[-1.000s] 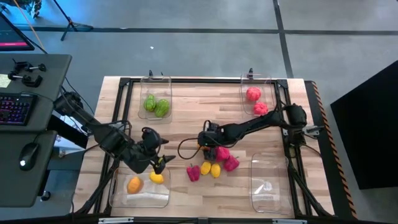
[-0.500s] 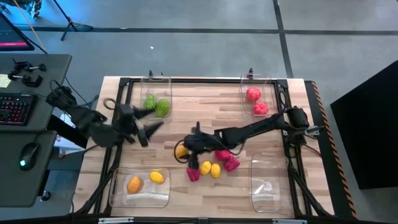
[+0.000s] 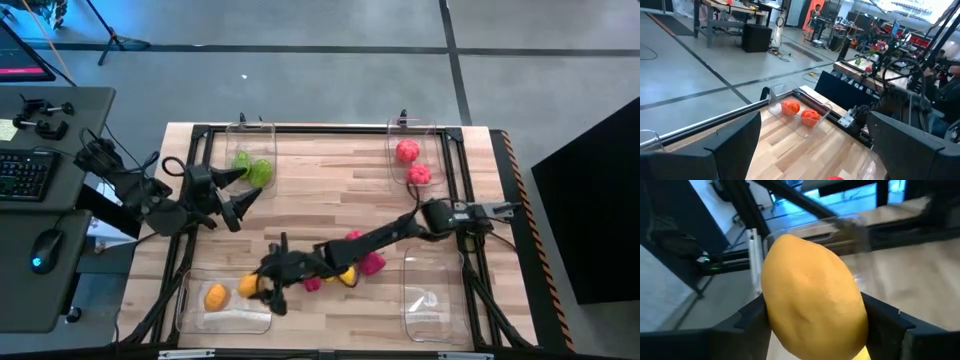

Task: Sort produce into baskets
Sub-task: Put the yellow lemon into the bottom left transparent bin

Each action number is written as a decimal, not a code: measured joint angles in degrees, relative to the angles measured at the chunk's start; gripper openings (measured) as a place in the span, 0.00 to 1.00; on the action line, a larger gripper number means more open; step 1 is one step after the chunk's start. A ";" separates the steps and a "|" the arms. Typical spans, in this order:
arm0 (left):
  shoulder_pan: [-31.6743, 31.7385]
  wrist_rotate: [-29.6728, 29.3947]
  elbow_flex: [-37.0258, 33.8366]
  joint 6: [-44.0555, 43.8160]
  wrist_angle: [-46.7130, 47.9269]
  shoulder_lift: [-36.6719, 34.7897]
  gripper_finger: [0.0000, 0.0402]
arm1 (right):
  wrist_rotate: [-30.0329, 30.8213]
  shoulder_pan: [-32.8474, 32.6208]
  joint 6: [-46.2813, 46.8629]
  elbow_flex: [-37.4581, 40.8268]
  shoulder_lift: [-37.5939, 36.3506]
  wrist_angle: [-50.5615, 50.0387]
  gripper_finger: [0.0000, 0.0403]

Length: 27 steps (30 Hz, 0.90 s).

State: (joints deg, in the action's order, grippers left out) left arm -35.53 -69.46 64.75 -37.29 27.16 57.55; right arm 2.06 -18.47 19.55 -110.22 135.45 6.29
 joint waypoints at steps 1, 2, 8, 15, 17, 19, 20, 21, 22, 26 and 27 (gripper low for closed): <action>0.00 0.00 0.00 -0.33 -0.02 0.11 0.87 | -0.26 -0.27 1.23 -2.03 1.05 -0.95 0.60; 0.00 0.01 0.00 -0.70 0.00 0.14 0.87 | -0.34 -0.49 2.08 -3.72 1.78 -1.79 0.61; 0.00 -0.07 -0.02 -1.62 -0.22 0.14 0.87 | -0.43 -1.08 -2.10 -6.07 3.08 -2.41 0.67; 0.00 -0.10 -0.04 -1.65 -0.31 0.12 0.87 | -1.77 -0.70 -3.96 -6.07 3.09 -2.88 0.73; 0.00 -0.10 -0.04 -1.63 -0.31 0.12 0.87 | -2.00 -0.66 -3.98 -6.07 3.09 -3.35 0.79; 0.00 -0.12 -0.04 -1.63 -0.31 0.13 0.87 | -1.48 -0.64 -5.00 -6.07 2.92 -3.83 0.86; 0.00 -0.12 -0.04 -1.63 -0.30 0.12 0.87 | -0.09 -0.64 -5.50 -6.05 2.71 -4.32 0.91; 0.00 -0.14 -0.04 -1.63 -0.31 0.12 0.87 | 1.04 -0.63 -5.88 -6.05 2.36 -5.13 0.94; 0.00 -0.12 -0.04 -1.63 -0.28 0.12 0.87 | 1.31 -0.46 -6.11 -6.05 1.79 -6.58 0.97; 0.00 -0.17 -0.04 -1.61 -0.28 0.12 0.87 | -1.77 0.83 -12.56 -6.05 -1.75 -16.07 0.95; 0.00 -0.17 -0.04 -1.61 -0.26 0.12 0.87 | -3.01 1.33 -15.61 -6.05 -2.81 -18.96 0.94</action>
State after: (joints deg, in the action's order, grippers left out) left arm -35.53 -69.63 64.71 -38.89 26.89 57.67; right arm -0.95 -17.14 3.95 -116.27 132.64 -12.67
